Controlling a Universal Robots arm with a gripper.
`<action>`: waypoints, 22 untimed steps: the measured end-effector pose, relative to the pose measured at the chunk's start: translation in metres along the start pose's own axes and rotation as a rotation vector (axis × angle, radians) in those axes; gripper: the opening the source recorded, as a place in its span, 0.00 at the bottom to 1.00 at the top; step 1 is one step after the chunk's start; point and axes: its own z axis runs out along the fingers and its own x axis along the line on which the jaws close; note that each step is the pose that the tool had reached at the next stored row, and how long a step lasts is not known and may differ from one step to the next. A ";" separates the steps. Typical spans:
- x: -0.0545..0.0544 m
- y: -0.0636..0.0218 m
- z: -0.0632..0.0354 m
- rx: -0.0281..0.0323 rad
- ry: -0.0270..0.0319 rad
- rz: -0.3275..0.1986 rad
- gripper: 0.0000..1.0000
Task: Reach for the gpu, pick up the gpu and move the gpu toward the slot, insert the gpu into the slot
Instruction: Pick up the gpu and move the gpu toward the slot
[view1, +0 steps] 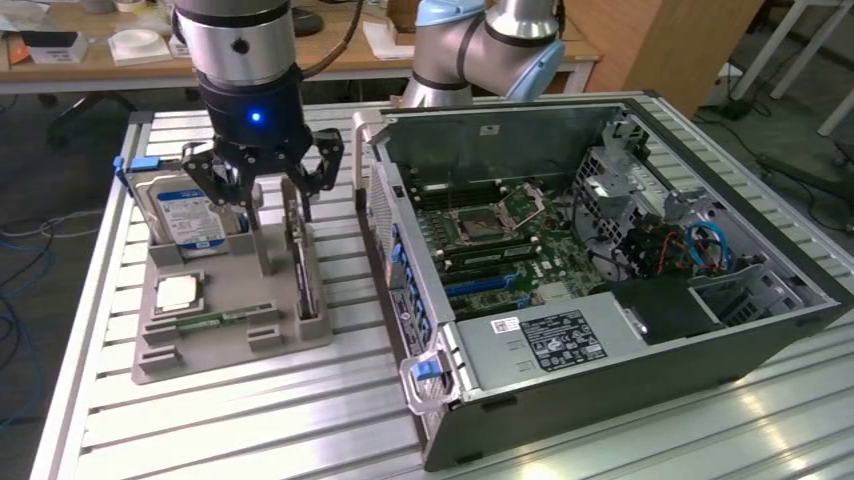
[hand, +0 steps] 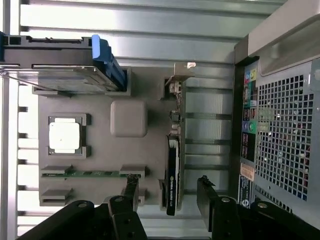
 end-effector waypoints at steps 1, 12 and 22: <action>-0.001 -0.0001 0.0018 0.0000 0.0000 0.000 0.59; -0.009 -0.0013 0.0221 0.0004 -0.0010 0.019 0.59; -0.008 -0.0021 0.0402 0.0026 -0.0058 0.102 0.59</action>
